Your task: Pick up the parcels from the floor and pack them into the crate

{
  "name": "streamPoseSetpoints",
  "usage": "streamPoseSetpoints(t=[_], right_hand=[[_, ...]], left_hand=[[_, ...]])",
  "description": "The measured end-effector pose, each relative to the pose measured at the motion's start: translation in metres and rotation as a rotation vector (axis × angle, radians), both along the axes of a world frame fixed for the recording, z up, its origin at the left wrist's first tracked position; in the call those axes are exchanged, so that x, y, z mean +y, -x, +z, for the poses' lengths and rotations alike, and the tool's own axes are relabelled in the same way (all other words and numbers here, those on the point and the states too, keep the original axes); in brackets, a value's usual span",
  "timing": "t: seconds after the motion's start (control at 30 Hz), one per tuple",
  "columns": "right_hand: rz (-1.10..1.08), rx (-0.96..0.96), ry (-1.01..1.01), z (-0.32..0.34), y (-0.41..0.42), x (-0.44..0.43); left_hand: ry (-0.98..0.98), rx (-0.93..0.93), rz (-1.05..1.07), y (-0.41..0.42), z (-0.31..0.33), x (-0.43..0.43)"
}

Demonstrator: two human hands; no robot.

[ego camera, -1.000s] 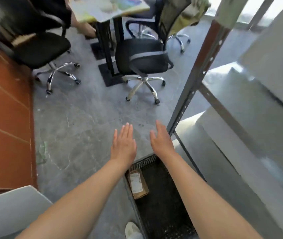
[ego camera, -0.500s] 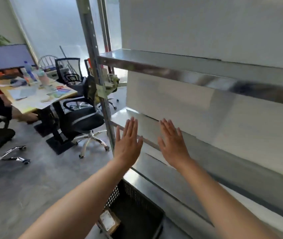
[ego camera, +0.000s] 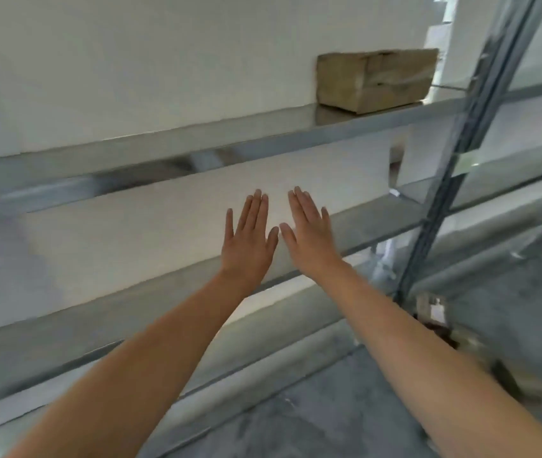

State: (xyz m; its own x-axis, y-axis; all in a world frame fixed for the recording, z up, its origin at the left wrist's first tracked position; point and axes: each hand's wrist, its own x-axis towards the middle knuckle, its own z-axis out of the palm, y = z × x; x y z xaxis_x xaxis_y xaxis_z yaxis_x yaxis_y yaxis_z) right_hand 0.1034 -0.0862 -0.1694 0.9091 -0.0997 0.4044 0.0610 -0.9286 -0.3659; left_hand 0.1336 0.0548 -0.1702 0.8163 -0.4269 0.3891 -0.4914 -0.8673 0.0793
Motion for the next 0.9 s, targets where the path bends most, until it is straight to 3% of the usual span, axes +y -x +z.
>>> streamPoseSetpoints(t=[0.37,0.57,0.8,0.9], right_hand=[[-0.445,0.169,0.013,-0.062,-0.019,-0.193],[-0.681,0.256,-0.049,-0.093,-0.005,-0.278],[-0.96,0.335,-0.147,-0.131,0.055,-0.375],[-0.985,0.408,-0.177,-0.157,0.074,-0.416]], left_hand=[[0.04,0.143,-0.475,-0.073,-0.069,-0.221],[-0.029,0.196,-0.691,-0.11,-0.108,-0.318],[-0.07,0.269,-0.894,-0.086,-0.131,-0.441],[-0.122,0.318,-0.955,-0.068,-0.161,-0.487]])
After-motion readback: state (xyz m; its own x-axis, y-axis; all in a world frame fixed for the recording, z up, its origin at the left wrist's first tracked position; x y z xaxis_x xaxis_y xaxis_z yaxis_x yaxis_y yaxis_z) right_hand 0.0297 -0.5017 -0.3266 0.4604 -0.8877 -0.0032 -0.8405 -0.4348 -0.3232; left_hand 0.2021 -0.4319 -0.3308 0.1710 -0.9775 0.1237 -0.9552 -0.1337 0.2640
